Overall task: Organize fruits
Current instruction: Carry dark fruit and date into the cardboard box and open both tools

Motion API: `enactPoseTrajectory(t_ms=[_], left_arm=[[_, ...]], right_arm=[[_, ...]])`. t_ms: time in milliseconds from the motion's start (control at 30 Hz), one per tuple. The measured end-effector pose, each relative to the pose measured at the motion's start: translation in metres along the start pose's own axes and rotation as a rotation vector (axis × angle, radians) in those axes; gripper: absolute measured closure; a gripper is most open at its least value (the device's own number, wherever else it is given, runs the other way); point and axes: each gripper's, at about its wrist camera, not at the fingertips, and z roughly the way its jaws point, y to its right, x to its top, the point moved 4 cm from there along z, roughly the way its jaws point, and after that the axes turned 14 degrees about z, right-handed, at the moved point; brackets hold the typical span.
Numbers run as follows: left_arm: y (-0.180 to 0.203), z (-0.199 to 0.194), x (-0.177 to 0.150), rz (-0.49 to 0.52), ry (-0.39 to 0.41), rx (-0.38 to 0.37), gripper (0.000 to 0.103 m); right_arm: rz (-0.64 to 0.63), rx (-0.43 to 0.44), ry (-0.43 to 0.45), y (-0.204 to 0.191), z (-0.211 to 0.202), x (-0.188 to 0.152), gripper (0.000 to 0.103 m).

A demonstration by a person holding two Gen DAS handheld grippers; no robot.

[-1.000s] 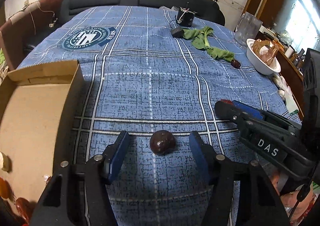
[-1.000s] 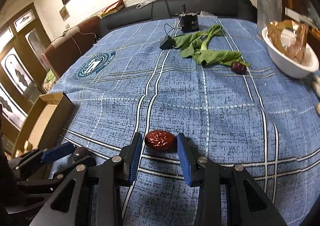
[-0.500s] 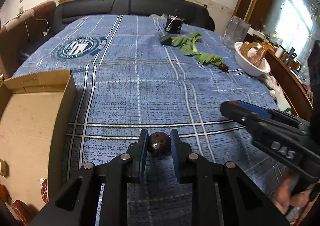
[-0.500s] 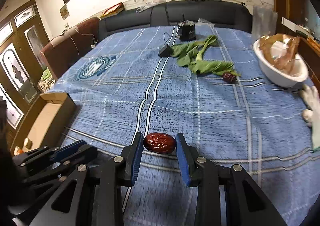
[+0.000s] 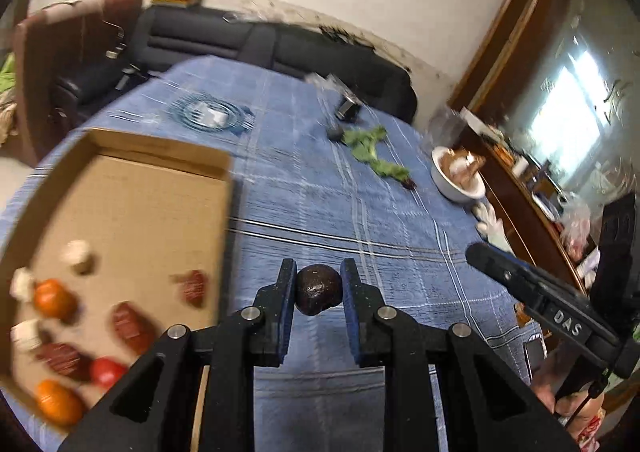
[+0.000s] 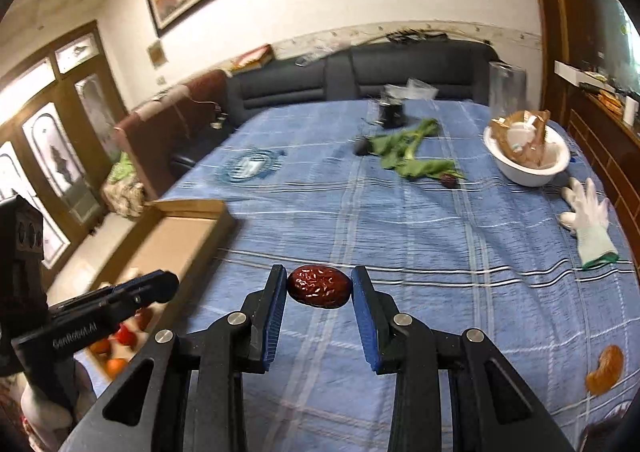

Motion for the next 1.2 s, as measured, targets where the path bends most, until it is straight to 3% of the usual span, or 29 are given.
enactPoseTrajectory(t_ms=[200, 433, 600, 833, 1200], left_arm=[[-0.033, -0.046, -0.007, -0.039, 0.061, 0.112, 0.081], [-0.051, -0.083, -0.011, -0.006, 0.194, 0.129, 0.081], [-0.073, -0.077, -0.007, -0.006, 0.137, 0.199, 0.081], [-0.126, -0.047, 0.004, -0.024, 0.011, 0.295, 0.081], [-0.194, 0.017, 0.001, -0.143, -0.163, 0.272, 0.081]], right_arm=[[-0.081, 0.056, -0.010, -0.038, -0.011, -0.021, 0.067], [-0.188, 0.084, 0.018, -0.079, -0.013, -0.040, 0.066], [-0.230, 0.113, -0.023, -0.105, 0.008, -0.044, 0.066], [-0.244, 0.159, -0.146, -0.139, 0.071, -0.055, 0.066], [-0.301, 0.103, -0.253, -0.174, 0.155, -0.075, 0.066]])
